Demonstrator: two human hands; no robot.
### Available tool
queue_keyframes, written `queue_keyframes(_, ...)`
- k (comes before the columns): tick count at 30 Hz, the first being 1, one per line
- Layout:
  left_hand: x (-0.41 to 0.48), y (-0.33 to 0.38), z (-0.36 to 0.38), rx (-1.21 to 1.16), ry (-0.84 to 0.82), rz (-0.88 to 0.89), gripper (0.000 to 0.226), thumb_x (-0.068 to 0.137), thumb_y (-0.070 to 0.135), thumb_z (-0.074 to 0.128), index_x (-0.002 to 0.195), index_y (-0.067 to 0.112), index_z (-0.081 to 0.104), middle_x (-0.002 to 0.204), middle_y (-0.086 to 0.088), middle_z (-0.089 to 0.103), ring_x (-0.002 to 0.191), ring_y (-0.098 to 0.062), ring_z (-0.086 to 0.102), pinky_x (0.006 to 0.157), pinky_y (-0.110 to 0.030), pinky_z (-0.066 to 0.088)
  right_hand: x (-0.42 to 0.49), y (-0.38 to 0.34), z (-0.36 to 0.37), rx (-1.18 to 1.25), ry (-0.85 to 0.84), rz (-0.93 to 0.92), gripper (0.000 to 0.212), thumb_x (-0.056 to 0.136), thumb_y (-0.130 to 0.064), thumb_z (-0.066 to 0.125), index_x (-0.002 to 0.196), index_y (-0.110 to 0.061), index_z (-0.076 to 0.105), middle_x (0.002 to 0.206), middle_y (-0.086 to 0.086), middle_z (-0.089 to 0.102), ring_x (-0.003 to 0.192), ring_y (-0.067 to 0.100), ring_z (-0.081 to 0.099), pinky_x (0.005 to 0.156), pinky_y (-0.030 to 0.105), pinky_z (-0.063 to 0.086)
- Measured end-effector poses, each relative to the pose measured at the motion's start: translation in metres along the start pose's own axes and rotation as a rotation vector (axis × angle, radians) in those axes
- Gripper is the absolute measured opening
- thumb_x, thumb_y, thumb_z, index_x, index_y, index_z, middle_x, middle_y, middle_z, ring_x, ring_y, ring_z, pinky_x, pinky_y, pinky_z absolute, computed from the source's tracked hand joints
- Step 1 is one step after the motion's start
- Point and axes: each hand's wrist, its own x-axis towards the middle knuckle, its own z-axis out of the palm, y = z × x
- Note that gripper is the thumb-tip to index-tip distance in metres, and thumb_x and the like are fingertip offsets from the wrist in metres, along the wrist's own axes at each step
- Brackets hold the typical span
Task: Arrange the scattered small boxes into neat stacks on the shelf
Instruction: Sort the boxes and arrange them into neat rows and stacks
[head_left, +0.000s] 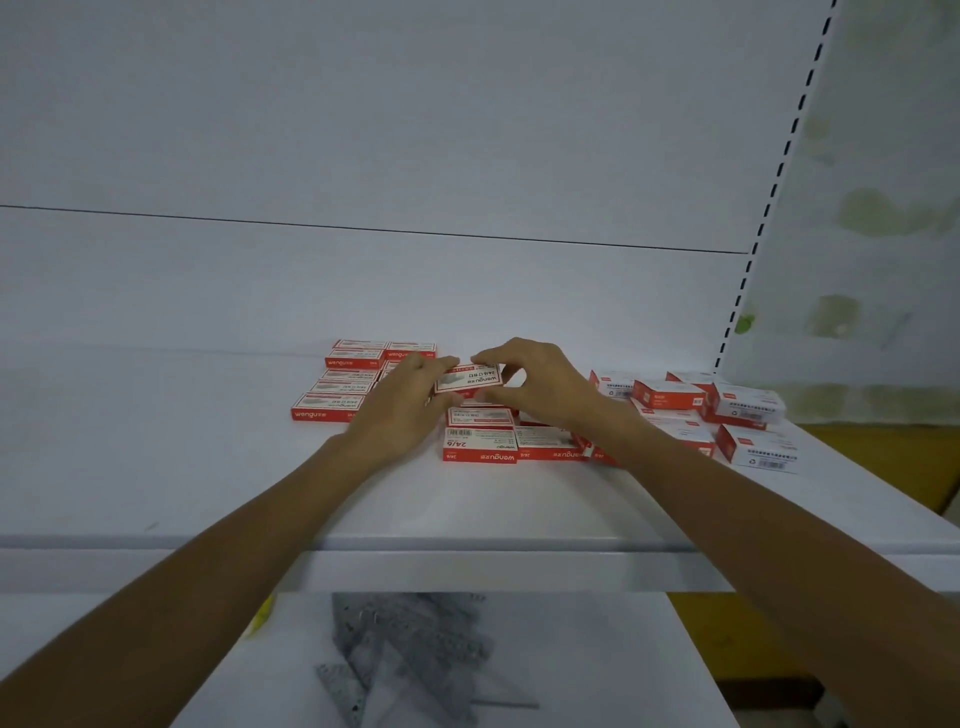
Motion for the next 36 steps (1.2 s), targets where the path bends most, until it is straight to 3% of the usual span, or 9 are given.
queue_keyframes(4,0.000,-0.012,-0.009,-0.018,-0.006,0.015,0.049,0.089,0.032,0.056,0.134,0.020,0.045,0.130,-0.005,0.049,0.105,-0.018,0.054,0.089,-0.030,0.040,0.006,-0.013,0.002,-0.040,-0.022,-0.017,0.042,0.083,-0.030,0.066,0.122,-0.018,0.058,0.117,0.003,0.061,0.091,0.011,0.052,0.087,0.027,0.044)
queue_keyframes(7,0.000,-0.029,-0.024,-0.047,0.003,0.011,0.044,0.086,0.030,0.061,0.127,0.017,0.051,0.124,-0.003,0.055,0.094,-0.013,0.055,0.082,-0.027,0.043,0.016,-0.025,0.008,-0.036,-0.038,-0.009,0.042,0.082,-0.029,0.067,0.121,-0.017,0.058,0.115,0.003,0.061,0.091,0.011,0.052,0.082,0.023,0.042)
queue_keyframes(14,-0.012,-0.105,-0.068,0.119,0.038,-0.105,0.018,0.092,0.026,0.048,0.100,0.013,0.059,0.105,-0.004,0.060,0.094,-0.018,0.057,0.077,-0.030,0.042,0.046,-0.036,0.029,-0.028,-0.005,0.131,0.045,0.086,-0.028,0.063,0.127,-0.014,0.055,0.124,0.006,0.059,0.091,0.010,0.052,0.082,0.019,0.040)
queue_keyframes(17,-0.016,-0.134,-0.078,0.233,-0.020,-0.192,0.025,0.093,0.029,0.043,0.104,0.014,0.060,0.110,-0.008,0.059,0.101,-0.024,0.055,0.083,-0.034,0.042,0.059,-0.045,0.037,-0.040,0.000,0.182,0.044,0.087,-0.026,0.062,0.129,-0.012,0.054,0.127,0.007,0.058,0.104,0.018,0.057,0.090,0.023,0.040)
queue_keyframes(21,-0.017,-0.152,-0.076,0.334,-0.194,-0.254,0.039,0.092,0.045,0.043,0.121,0.022,0.052,0.128,-0.008,0.049,0.119,-0.027,0.044,0.098,-0.039,0.035,0.071,-0.055,0.046,-0.042,0.001,0.218,0.038,0.089,-0.022,0.059,0.125,-0.009,0.056,0.124,0.009,0.060,0.105,0.022,0.058,0.083,0.020,0.038)
queue_keyframes(27,-0.017,-0.153,-0.072,0.305,-0.177,-0.184,0.042,0.091,0.047,0.044,0.124,0.022,0.050,0.130,-0.006,0.048,0.122,-0.025,0.040,0.100,-0.038,0.032,0.085,-0.058,0.060,-0.040,-0.005,0.307,0.034,0.091,-0.017,0.056,0.122,-0.003,0.057,0.127,0.011,0.057,0.112,0.024,0.055,0.084,0.020,0.038)
queue_keyframes(36,-0.015,-0.155,-0.070,0.323,-0.193,-0.141,0.043,0.093,0.047,0.039,0.131,0.029,0.045,0.129,-0.006,0.046,0.122,-0.024,0.039,0.101,-0.038,0.031,0.103,-0.053,0.075,-0.108,-0.050,0.390,0.027,0.091,-0.018,0.055,0.114,-0.009,0.065,0.120,0.007,0.061,0.102,0.023,0.061,0.080,0.029,0.048)
